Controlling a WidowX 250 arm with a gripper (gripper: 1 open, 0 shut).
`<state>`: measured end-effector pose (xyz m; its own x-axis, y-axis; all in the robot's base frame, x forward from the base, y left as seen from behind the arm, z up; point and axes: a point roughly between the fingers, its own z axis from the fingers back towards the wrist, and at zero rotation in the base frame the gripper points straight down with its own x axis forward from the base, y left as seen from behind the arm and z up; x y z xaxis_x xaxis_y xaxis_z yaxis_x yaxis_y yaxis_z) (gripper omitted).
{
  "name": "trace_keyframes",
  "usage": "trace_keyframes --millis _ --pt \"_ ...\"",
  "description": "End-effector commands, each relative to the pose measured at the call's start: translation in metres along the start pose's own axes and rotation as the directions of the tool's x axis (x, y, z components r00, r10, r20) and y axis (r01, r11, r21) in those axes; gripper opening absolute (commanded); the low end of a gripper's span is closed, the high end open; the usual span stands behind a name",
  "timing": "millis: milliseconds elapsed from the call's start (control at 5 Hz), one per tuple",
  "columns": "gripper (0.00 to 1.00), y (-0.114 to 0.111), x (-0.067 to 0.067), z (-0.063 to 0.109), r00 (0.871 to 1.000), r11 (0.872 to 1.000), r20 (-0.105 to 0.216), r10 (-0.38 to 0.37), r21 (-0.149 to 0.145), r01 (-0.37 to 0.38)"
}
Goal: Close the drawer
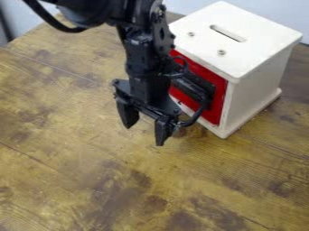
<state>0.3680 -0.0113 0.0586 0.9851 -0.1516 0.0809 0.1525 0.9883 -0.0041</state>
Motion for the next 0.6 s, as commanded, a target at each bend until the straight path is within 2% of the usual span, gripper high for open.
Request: trace_keyframes --millis 0,200,400 --pt "1.0 -0.003 0.016 0.047 0.993 0.999 0.117 -0.036 0.017 0.034" --pt "1.0 -0.002 0.017 0.061 0.99 0.998 0.132 -0.053 0.021 0.051" --pt "1.0 0.004 0.011 0.082 0.991 1.0 0.135 -0.006 0.023 0.003"
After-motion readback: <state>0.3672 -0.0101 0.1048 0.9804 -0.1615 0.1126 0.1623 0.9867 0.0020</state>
